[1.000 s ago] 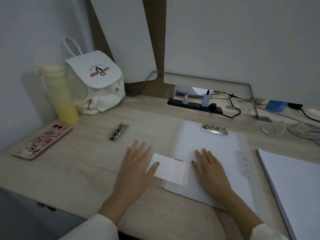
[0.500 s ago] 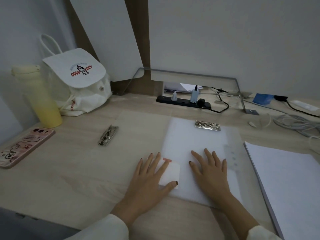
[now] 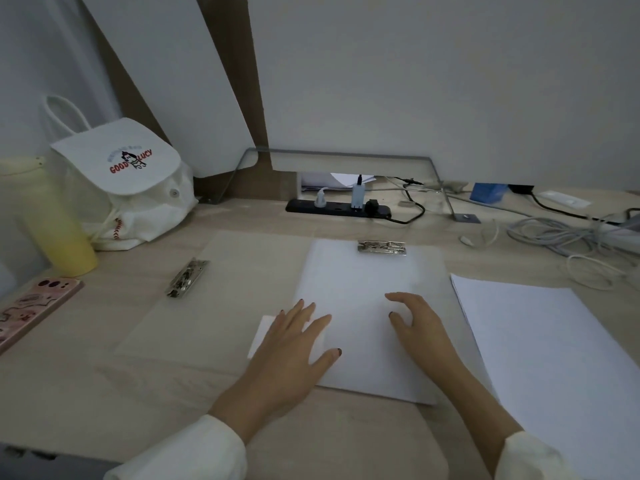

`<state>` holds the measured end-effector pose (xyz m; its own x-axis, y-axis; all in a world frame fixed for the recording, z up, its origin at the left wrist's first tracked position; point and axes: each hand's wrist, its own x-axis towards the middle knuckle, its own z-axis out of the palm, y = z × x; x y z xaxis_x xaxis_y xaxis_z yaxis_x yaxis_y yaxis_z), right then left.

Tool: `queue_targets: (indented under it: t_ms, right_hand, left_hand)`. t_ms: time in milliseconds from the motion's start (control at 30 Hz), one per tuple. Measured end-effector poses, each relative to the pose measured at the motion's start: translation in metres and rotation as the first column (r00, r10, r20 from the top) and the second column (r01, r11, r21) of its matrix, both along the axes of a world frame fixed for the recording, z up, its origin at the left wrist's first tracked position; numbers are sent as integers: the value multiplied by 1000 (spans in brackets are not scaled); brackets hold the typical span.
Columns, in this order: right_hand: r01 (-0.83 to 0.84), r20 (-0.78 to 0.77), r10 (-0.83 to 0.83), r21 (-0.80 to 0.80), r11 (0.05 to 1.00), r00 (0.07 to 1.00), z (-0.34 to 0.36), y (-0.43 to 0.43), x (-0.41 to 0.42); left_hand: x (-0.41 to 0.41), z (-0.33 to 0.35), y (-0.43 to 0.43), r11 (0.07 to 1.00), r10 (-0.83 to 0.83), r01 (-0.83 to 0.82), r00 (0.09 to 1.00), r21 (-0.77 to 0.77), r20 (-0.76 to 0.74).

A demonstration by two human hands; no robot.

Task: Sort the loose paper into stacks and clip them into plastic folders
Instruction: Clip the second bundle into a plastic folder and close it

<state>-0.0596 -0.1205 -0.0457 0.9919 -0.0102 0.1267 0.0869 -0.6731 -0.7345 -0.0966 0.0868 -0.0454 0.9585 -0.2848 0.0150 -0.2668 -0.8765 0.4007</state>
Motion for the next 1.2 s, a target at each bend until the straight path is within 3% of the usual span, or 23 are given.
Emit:
queue_targets:
  t_ms: [167,300,367,500,600,800,933,1000,1067,1200]
  right_hand:
    - [50,57,-52,23,998,997,10,-31,-12]
    - [276,84,-279,46,960,957,10,-81,-29]
    - [349,26,-348,-10,937,937,5,-106,-36]
    - [225,-118,-265,-278,934,957,-7,-115,-49]
    - [191,-76,-245,-421,887,967,-12,-109,-53]
    - [286,17,-316,-472,834,949,-14,-109,-48]
    - [262,42,-285,-540,800,958,-7,-108,-42]
    - [258,14,-284,-469,845,959,-3,-115,-37]
    - [298,-31,-319,-283,912,947,2,-128,-37]
    - [329,-131,-311,158,931,941,7,-153,-47]
  left_hand:
    - [3,8,-36,996,-70,70,998,-54,-5]
    - [3,6,-79,977,-205,204,979,-56,-14]
    - [2,3,-99,966,-257,256,966,-22,-32]
    - [2,-6,-108,965,-248,255,964,68,-97]
    - [2,-8,-106,969,-220,230,970,94,-107]
    - [0,5,-117,973,-205,214,974,89,-96]
    - [1,12,-141,961,-270,266,962,-80,-43]
    - [4,15,-162,922,-274,253,961,-294,-32]
    - [7,18,-184,862,-239,185,970,-473,-55]
    - [18,15,-225,807,-204,-52,910,-588,-360]
